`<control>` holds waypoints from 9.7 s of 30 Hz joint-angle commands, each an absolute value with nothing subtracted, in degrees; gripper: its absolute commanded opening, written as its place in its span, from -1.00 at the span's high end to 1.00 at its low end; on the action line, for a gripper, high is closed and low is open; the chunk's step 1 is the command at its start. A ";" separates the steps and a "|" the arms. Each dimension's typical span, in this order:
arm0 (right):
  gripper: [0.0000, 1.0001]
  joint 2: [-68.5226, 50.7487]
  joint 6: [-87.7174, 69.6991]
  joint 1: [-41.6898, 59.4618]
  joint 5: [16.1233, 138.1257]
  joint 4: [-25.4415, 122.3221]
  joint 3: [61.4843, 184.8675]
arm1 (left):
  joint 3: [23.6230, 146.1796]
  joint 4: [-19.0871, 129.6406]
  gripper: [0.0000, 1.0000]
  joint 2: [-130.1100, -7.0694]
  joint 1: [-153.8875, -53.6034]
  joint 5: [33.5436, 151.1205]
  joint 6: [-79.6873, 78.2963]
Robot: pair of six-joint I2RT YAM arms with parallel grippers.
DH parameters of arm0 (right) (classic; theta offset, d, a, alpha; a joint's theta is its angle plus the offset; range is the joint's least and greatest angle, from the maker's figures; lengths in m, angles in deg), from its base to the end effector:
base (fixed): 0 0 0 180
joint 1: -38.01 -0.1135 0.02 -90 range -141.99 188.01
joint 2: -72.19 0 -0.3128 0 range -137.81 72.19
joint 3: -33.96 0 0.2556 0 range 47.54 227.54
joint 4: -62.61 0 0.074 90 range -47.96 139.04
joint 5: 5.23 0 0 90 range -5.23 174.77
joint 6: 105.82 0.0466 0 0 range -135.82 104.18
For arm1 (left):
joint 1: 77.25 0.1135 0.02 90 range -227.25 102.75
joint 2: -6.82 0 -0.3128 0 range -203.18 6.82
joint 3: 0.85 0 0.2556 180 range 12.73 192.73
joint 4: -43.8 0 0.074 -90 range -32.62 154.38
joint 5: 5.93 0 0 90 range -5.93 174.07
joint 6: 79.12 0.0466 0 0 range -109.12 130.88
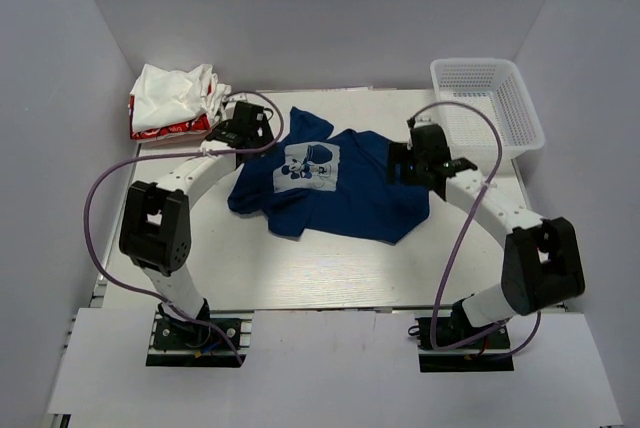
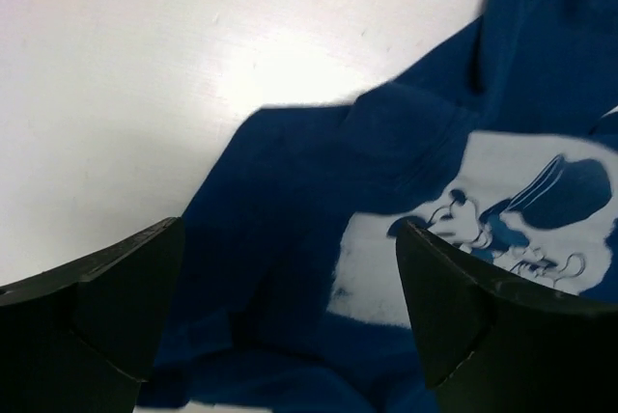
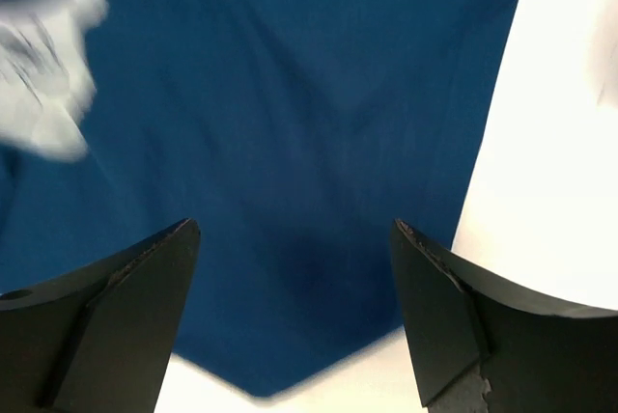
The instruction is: Fold and stack the t-shirts
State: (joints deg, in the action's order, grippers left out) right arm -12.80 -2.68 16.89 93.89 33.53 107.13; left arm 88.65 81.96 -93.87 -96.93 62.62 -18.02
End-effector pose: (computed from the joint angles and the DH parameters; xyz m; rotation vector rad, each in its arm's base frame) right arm 0.3138 0.1133 0.2942 -0.0756 2.2760 0.1327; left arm 0.3873 -0.1204 0.2822 -0.3531 2.3287 0.0476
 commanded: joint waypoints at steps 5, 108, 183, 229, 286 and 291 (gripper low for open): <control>-0.70 -5.86 6.31 16.57 90.48 33.13 92.38 | 69.39 83.94 -1.00 -76.37 -97.89 73.66 -26.12; -0.81 -5.94 1.32 19.12 85.92 30.84 97.38 | 72.15 82.96 -1.00 -80.45 -94.12 68.78 -23.30; -0.70 -29.40 7.12 23.42 96.28 24.78 113.81 | 94.46 78.73 1.00 -98.56 -98.69 98.14 -10.91; -0.81 -37.75 5.71 22.64 85.38 27.86 133.15 | 121.73 67.22 -0.99 -120.28 -92.01 87.95 -2.73; -0.81 -25.73 4.38 22.63 92.42 32.77 121.67 | 116.12 77.87 -0.99 -116.79 -87.53 92.77 -9.41; -0.81 -14.23 6.93 22.72 90.92 36.65 110.06 | 91.96 83.02 -0.99 -93.95 -87.53 88.21 -15.55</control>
State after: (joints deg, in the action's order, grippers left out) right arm -18.28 5.04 22.72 92.05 34.01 114.61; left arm 98.95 78.81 -107.88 -87.46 90.38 -11.81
